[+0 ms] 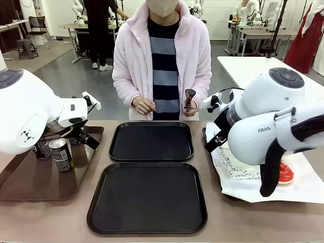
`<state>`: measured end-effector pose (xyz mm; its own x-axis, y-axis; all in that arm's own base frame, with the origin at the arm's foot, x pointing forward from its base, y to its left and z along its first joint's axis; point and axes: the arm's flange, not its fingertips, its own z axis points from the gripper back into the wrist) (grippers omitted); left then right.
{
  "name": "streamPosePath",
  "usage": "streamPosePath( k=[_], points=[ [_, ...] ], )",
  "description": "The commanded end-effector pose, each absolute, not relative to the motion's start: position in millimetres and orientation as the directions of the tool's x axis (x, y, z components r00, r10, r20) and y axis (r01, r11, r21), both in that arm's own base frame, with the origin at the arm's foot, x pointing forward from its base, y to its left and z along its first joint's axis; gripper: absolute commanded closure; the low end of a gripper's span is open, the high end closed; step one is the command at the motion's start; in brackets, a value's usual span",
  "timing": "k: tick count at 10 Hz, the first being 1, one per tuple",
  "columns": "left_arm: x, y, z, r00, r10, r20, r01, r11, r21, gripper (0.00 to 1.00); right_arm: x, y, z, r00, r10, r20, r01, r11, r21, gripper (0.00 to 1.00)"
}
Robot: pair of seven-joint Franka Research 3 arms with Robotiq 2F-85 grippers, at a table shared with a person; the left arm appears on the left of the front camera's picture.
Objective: Set up donuts and drinks on trays.
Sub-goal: Pick up one Pepsi coke and place it on the Flat Tray.
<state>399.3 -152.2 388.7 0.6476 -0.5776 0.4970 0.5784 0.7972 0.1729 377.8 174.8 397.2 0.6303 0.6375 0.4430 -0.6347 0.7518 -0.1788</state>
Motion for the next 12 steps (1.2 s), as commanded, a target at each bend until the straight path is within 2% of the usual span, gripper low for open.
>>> streamPosePath(
  k=[1, 3, 6, 8, 9, 10, 12],
  points=[
    [324.6, -122.0, 415.3, 0.586, -0.660, 0.471, 0.633, 0.735, 0.242, 0.00, 299.8, 152.8, 419.8, 0.631, 0.686, 0.362, -0.658, 0.721, -0.219, 0.00],
    [273.5, -106.4, 418.7, 0.546, -0.740, 0.393, 0.692, 0.663, 0.286, 0.00, 243.0, 131.0, 433.5, 0.623, 0.742, 0.249, -0.685, 0.671, -0.286, 0.00],
    [218.8, -87.5, 410.1, 0.496, -0.845, 0.199, 0.796, 0.535, 0.284, 0.00, 189.9, 108.0, 421.8, 0.612, 0.788, 0.066, -0.745, 0.602, -0.287, 0.00],
    [210.0, -78.9, 403.0, 0.523, -0.840, 0.146, 0.796, 0.543, 0.269, 0.00, 197.0, 94.5, 414.4, 0.631, 0.770, 0.096, -0.734, 0.632, -0.250, 0.00],
    [227.4, -78.8, 405.1, 0.585, -0.780, 0.221, 0.725, 0.625, 0.288, 0.00, 211.4, 94.9, 410.5, 0.627, 0.768, 0.132, -0.708, 0.632, -0.314, 0.00],
    [300.5, -120.1, 489.5, 0.534, -0.832, 0.152, 0.796, 0.555, 0.243, 0.00, 239.7, 141.1, 500.5, 0.652, 0.756, 0.063, -0.721, 0.643, -0.260, 0.00],
    [300.5, -120.1, 489.5, 0.534, -0.832, 0.152, 0.796, 0.555, 0.243, 0.00, 239.7, 141.1, 500.5, 0.652, 0.756, 0.063, -0.721, 0.643, -0.260, 0.00]
  ],
)
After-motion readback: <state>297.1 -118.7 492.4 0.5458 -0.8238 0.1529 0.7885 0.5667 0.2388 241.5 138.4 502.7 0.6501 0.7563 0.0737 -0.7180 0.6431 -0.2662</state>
